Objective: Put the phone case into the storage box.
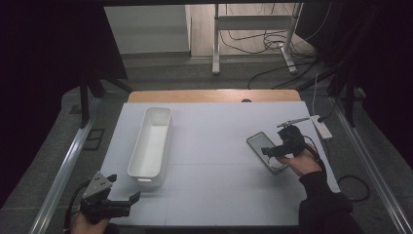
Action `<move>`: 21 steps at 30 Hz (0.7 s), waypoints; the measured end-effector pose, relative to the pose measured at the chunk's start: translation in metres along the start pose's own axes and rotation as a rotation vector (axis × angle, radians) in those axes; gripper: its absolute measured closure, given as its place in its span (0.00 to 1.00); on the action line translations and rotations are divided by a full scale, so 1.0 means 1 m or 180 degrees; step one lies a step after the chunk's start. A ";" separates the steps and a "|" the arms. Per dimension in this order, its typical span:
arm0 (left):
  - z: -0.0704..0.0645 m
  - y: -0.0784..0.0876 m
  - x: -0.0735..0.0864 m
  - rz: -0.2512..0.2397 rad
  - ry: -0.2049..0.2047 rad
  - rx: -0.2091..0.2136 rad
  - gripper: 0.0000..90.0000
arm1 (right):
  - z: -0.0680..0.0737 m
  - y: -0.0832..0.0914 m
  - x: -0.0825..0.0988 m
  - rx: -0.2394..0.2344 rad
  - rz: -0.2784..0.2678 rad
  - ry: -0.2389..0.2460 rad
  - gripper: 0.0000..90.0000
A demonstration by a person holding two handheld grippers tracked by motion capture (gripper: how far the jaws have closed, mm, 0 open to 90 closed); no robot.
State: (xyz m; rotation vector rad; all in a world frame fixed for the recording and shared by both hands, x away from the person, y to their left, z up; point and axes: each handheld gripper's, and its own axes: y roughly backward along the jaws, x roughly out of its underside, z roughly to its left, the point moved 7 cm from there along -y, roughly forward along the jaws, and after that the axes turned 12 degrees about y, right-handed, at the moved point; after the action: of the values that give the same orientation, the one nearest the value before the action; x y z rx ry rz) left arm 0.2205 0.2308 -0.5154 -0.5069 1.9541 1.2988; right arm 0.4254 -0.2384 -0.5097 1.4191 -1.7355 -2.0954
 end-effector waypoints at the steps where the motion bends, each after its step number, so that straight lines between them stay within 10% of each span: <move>1: 0.000 0.000 0.000 0.0000 0.0000 -0.0001 0.01 | 0.000 -0.001 -0.001 0.0025 0.0008 0.0025 0.09; 21: 0.000 0.000 0.000 0.0000 -0.0009 -0.0004 0.02 | 0.006 -0.027 0.000 -0.0089 0.0232 0.0318 0.94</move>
State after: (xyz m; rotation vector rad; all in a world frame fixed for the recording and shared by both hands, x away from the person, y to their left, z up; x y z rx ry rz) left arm 0.2204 0.2306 -0.5154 -0.5052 1.9511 1.3001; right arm 0.4344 -0.2244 -0.5315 1.4052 -1.6875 -1.9692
